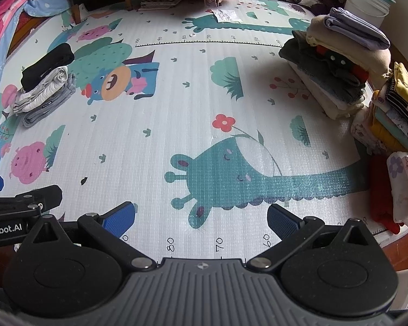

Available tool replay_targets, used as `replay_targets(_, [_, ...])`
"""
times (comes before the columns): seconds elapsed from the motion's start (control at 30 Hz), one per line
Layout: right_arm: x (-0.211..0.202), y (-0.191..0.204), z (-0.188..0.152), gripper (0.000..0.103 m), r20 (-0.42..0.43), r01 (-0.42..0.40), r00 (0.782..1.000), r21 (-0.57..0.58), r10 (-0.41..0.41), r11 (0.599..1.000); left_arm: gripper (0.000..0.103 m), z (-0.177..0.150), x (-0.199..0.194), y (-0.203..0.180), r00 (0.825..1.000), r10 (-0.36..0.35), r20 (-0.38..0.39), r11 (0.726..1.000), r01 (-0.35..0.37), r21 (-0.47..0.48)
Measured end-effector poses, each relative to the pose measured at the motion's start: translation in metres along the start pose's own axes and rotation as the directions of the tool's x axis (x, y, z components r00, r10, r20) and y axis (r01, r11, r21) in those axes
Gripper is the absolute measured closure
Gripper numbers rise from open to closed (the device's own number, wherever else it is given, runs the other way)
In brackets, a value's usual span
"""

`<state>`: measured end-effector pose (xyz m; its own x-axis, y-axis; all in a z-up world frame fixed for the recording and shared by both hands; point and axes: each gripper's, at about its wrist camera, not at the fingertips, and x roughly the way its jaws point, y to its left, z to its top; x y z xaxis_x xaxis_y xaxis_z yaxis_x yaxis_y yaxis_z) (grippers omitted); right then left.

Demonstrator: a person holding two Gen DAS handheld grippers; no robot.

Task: Fold clothes

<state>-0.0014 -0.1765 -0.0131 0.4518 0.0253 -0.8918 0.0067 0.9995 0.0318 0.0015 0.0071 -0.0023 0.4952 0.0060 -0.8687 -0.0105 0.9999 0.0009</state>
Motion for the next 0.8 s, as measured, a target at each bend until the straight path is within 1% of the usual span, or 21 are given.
replay_targets(0.13, [0.0004,0.005,-0.0004,0.0,0.0,0.004,1.0,-0.001,-0.004,1.0,0.0,0.0004,-0.0003,-0.0033,1.0,0.0,-0.003,1.0,0.0,-0.003])
replay_targets(0.8, [-0.0005,0.0017,-0.0009,0.0,-0.001,-0.001,1.0,0.001,0.001,1.0,0.0,-0.0005,0.0008,-0.0029,1.0,-0.001,-0.002,1.0,0.0,-0.003])
